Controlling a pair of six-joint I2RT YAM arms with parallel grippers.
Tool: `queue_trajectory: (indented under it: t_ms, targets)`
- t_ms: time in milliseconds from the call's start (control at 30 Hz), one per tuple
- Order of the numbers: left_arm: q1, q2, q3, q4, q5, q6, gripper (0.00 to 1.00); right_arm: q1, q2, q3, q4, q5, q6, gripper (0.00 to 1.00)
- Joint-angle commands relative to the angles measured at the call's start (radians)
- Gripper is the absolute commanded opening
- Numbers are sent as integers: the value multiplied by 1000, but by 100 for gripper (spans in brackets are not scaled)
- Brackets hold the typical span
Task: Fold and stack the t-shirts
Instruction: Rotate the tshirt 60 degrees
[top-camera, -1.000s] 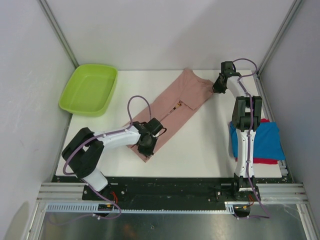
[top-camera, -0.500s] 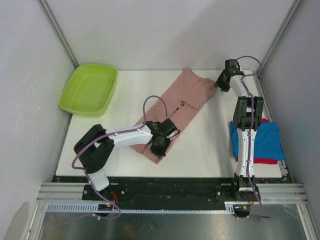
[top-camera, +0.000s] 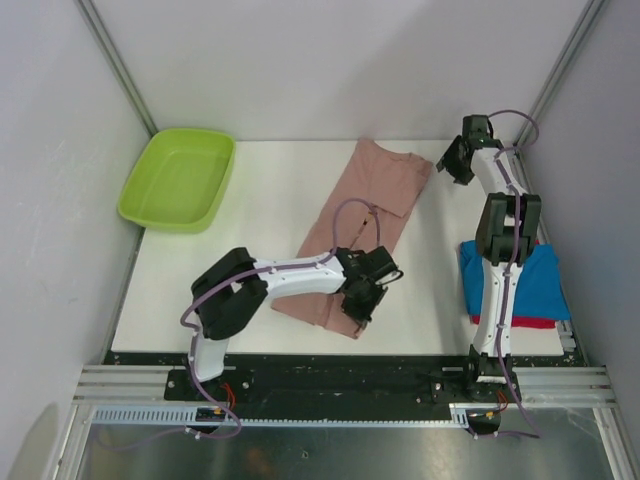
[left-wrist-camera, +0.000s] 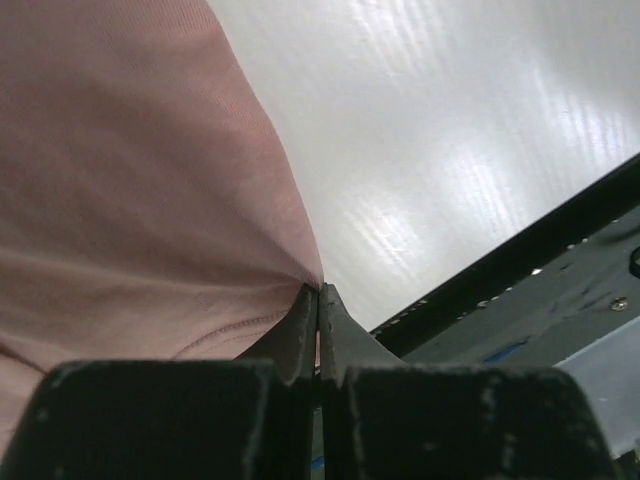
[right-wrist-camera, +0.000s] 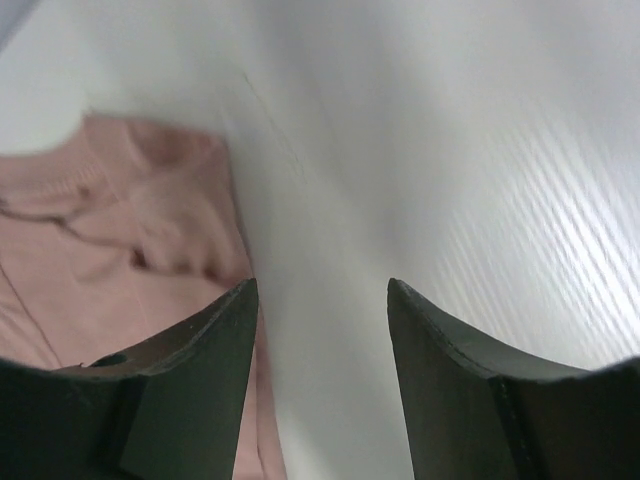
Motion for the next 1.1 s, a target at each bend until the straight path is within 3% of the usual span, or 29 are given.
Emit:
queue_trajectory:
  t_ms: [0,67,233,333,567,733,867,1067]
  targets:
    - [-41,32,63,4,53,-76,0,6,-230,-191,-5,-42,31,59]
    - [-45,17,65,4,48,-81,4,9,-322,-328,21,-62,39,59]
    - [-38,-128,20,1,2,-95,42,39,-581,-650,53,-111,66,59]
    - [-19,-258,-58,1,-16,-121,51,79,-725,-814,35,-132,99,59]
    - [120,-595,-301,1,-90,-179,51,330,-1111,-1197,11,-81,285,56]
    - [291,-754,-442,2,-132,-183,44,636,-1261,-1361,-16,18,512,42]
    - [326,-768,-461,25,-58,-134,38,839,-1305,-1402,-56,128,672,40]
    - [236,-679,-458,51,-18,-92,33,961,-1310,-1428,-84,207,794,39]
